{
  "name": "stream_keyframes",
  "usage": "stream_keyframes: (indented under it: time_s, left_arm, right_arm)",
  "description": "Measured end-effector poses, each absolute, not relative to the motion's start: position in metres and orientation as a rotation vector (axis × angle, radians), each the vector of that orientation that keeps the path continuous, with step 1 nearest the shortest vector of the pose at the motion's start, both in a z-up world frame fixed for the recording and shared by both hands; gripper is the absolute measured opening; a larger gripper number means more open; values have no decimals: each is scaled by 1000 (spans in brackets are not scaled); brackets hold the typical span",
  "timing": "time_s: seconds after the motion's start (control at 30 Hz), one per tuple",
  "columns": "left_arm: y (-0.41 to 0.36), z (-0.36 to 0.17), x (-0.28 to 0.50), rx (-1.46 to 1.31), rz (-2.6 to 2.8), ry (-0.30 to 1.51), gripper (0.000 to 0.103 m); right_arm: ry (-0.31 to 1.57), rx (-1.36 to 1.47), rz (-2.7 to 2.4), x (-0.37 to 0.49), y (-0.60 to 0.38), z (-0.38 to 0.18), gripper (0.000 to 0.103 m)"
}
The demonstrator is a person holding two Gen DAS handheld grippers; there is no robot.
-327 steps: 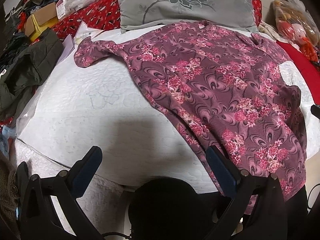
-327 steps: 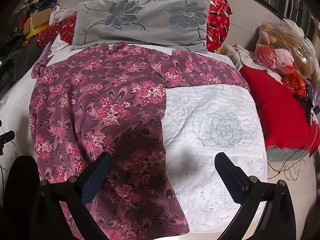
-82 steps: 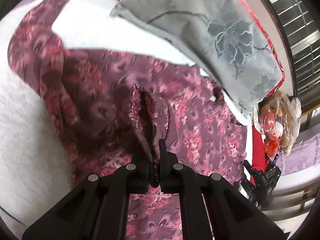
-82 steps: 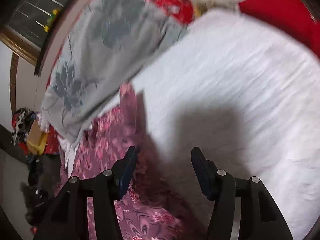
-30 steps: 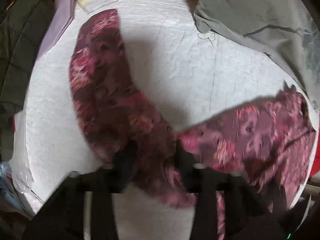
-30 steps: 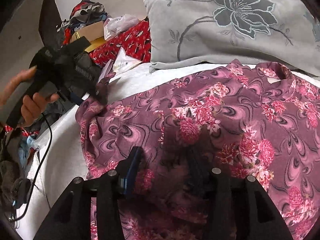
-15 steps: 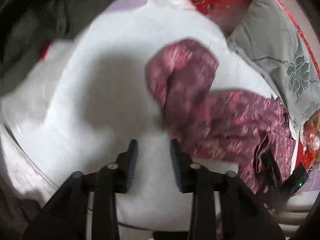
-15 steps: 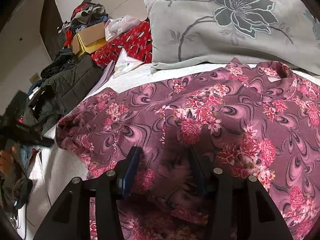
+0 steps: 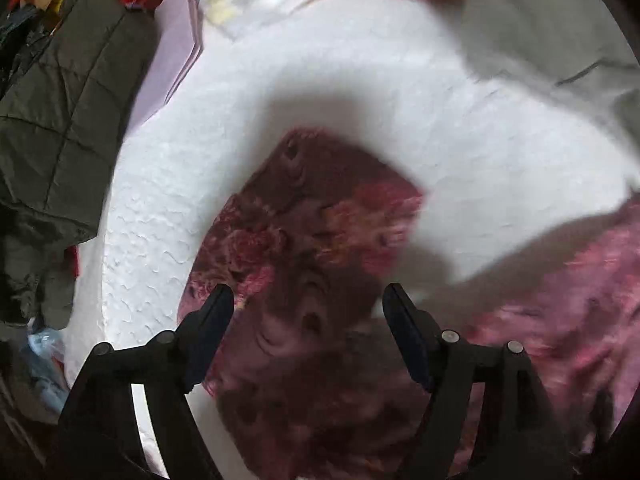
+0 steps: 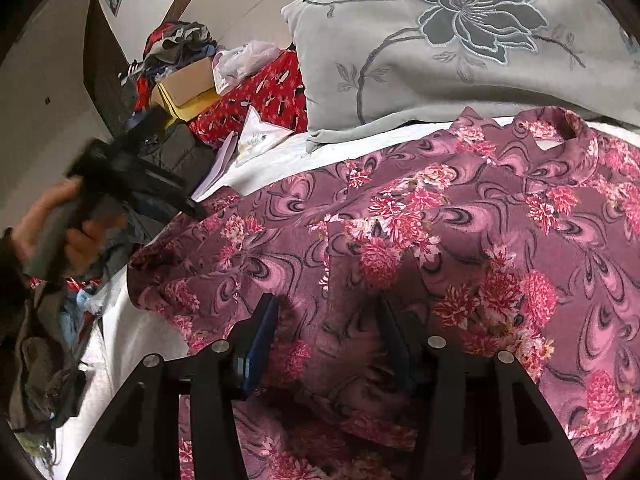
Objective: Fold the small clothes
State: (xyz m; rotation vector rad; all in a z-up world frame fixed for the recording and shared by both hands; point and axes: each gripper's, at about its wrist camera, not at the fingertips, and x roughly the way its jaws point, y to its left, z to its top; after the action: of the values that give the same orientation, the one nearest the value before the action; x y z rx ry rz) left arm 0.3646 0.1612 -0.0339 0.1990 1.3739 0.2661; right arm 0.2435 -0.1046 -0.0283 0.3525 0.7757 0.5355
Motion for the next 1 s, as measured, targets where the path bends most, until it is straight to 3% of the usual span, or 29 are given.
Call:
stream_keyframes:
  time_s: [0.07, 0.1, 0.13, 0.2, 0.33, 0.5, 0.7, 1.0]
  left_arm:
    - [174, -38, 370, 125, 264, 1359, 75]
    - [185, -34, 369, 53, 260, 1345, 68]
    - [197, -29, 367, -19, 261, 1327, 40]
    - [224, -19, 362, -140, 238, 1299, 8]
    - [272, 13, 340, -382, 160, 1182, 8]
    - [279, 48, 309, -474, 109, 1057, 8]
    - [235, 76, 294, -472, 9, 1022, 8]
    - [124, 101, 285, -415, -184, 1036, 8]
  right_arm:
    - [775, 369, 543, 243, -106, -29, 54]
    - [774, 377, 548, 244, -107, -29, 54]
    - [774, 382, 550, 244, -108, -29, 54]
    - [773, 390, 553, 244, -108, -30, 54]
    - [774, 386, 552, 244, -108, -29, 54]
    - [802, 370, 537, 246, -106, -25, 54]
    - [894, 322, 473, 245, -121, -3, 56]
    - [922, 247, 140, 225, -241, -4, 61]
